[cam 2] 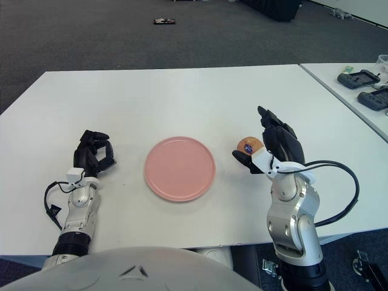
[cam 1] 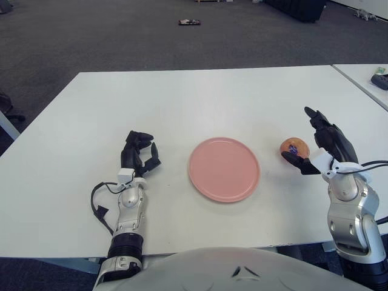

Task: Put the apple into the plate.

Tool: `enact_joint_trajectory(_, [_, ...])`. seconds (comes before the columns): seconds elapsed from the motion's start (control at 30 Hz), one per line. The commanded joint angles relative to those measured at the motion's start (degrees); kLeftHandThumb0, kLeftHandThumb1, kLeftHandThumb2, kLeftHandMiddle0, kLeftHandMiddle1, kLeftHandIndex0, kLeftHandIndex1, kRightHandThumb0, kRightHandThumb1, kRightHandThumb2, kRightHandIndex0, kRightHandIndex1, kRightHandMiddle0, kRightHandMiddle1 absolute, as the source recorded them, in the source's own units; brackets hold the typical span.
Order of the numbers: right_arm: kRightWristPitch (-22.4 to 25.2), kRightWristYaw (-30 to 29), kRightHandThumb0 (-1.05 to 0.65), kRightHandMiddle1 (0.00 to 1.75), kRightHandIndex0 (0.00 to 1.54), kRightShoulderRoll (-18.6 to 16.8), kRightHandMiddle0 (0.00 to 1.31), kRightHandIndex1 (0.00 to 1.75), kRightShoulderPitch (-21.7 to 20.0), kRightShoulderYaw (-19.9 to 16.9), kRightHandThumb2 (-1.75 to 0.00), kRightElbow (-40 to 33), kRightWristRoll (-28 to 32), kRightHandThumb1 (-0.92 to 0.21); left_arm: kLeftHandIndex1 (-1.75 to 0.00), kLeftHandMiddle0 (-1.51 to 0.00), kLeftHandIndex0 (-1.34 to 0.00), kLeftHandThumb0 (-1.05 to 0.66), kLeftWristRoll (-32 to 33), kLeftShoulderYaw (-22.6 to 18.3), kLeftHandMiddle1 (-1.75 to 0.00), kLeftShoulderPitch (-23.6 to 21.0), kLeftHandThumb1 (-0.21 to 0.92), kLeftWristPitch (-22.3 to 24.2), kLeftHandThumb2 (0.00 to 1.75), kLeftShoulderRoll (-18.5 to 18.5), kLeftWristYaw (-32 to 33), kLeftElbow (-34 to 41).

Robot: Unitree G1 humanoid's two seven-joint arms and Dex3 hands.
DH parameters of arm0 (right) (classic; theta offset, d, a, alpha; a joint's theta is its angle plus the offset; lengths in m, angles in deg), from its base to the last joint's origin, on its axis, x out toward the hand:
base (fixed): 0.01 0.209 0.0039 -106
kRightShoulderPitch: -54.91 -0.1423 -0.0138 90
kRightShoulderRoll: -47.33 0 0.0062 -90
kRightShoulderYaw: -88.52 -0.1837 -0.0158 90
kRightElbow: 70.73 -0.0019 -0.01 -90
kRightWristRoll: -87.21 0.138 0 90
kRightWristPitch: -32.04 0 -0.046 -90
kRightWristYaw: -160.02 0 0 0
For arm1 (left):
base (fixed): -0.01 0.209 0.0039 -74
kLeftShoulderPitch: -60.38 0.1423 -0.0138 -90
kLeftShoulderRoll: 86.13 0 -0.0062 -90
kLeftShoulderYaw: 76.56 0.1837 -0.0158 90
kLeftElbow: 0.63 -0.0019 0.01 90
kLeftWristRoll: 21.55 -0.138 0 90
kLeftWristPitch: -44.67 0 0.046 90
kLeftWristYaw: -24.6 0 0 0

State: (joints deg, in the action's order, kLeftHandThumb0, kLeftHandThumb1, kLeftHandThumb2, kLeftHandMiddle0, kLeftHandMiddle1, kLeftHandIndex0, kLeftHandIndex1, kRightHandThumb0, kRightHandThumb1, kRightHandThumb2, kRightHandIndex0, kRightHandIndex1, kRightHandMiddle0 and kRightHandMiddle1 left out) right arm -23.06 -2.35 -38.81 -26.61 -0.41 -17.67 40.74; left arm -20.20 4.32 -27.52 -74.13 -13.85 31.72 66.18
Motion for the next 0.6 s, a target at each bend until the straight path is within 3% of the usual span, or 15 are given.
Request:
enact_joint_trajectory(0.0, [1.8,2.6,-0.81,0.00,0.00,1.0,0.00,0.00,-1.2,1.4,-0.90,-0.9,-2.5,-0.33,-1.75,-0.85,-0.53,-0.45,-0.5,0.0,-1.75,2.1,0.41,1.7,1.21,-0.3,0.8,-1.9])
enact_joint_trajectory(0.4, [5.9,11.6,-0.83,0.00,0.00,3.0,0.00,0.00,-2.6,4.0,-0.86,-0.7,-6.3,-0.34,-1.75,-0.86,-0.53,-0.44,-1.3,0.2,-1.75,2.2,0.42,1.1,1.20,-0.3,1.2,-2.1])
enact_joint_trajectory(0.57, [7.7,15.2,-0.87,0.00,0.00,4.3,0.00,0.00,-5.9,6.2,-0.85,3.3,-8.7,-0.35,-1.75,-0.87,-0.53,-0.45,-1.0,0.1,-1.75,2.1,0.41,0.6,1.21,-0.4,1.0,-2.3])
